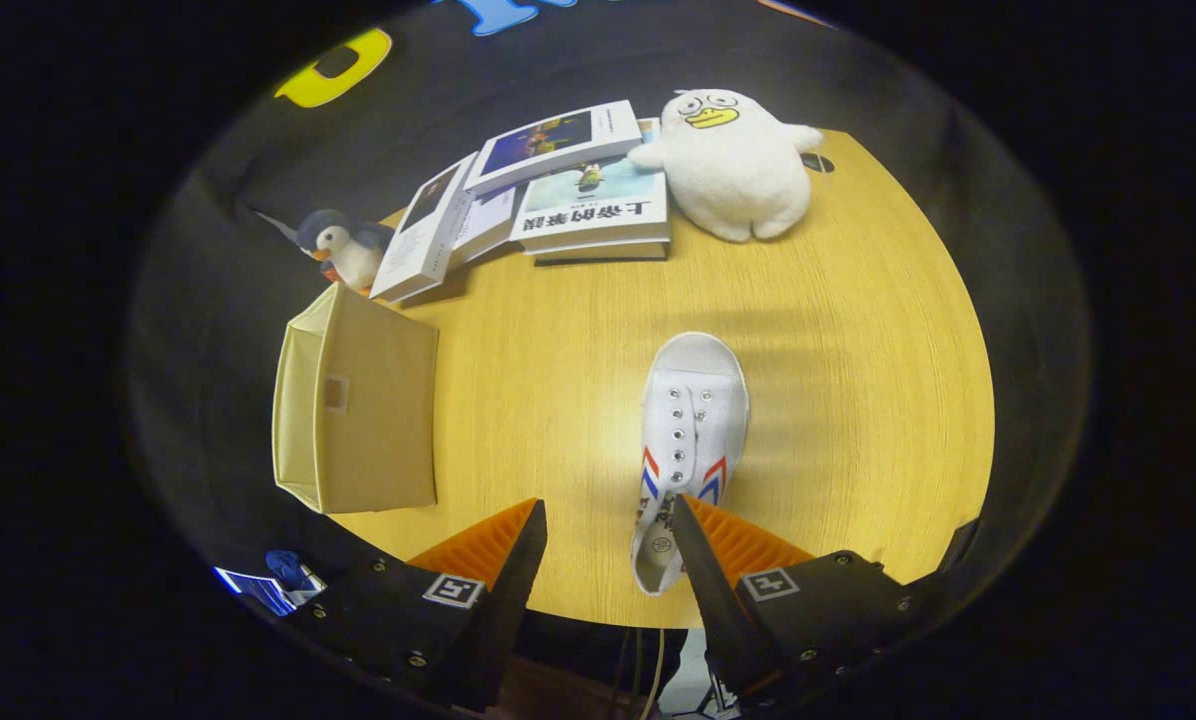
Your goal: Open the storage box then place both shoes into the box .Put the left shoe in first, then the right shoe, with the right side of both shoes facing outward in a uniform manner.
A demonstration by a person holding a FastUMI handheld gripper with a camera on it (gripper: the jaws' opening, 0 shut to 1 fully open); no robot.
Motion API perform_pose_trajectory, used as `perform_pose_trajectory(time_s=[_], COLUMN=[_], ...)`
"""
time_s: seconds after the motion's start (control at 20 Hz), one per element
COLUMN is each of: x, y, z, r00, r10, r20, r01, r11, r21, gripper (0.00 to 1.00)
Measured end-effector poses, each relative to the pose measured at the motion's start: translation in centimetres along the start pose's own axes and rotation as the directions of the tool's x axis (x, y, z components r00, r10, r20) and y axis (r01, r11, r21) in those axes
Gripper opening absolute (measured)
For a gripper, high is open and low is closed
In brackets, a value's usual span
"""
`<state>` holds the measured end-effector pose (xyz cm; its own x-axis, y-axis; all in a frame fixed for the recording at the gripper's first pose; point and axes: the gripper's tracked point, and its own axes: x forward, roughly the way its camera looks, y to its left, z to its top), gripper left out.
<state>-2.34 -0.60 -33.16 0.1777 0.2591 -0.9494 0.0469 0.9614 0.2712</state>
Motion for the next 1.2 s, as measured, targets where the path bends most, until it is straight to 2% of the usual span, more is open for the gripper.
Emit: perform_pose_trajectory(time_s=[0.45, 0.7, 0.85, 0.9, 1.05, 1.1, 1.15, 1.2], x=[5.5, 8.3, 9.6, 9.7, 9.1, 8.6, 8.8, 8.7], y=[-6.6, -7.5, -7.4, -6.7, -7.3, -7.7, -7.8, -7.6], z=[-2.6, -3.1, -3.1, -3.0, -2.8, -2.6, -2.7, -2.9], r00=[0.992, 0.988, 0.987, 0.99, 0.986, 0.985, 0.983, 0.983], r10=[-0.077, -0.093, -0.097, -0.07, -0.109, -0.124, -0.131, -0.125], r20=[-0.098, -0.122, -0.125, -0.126, -0.129, -0.118, -0.126, -0.132], r01=[0.083, 0.099, 0.101, 0.074, 0.105, 0.124, 0.13, 0.123], r11=[0.995, 0.994, 0.995, 0.997, 0.994, 0.992, 0.991, 0.992], r21=[0.056, 0.041, 0.027, 0.027, -0.034, -0.014, -0.018, -0.027], gripper=[0.78, 0.78, 0.73, 0.69, 0.26, 0.16, 0.0, 0.0])
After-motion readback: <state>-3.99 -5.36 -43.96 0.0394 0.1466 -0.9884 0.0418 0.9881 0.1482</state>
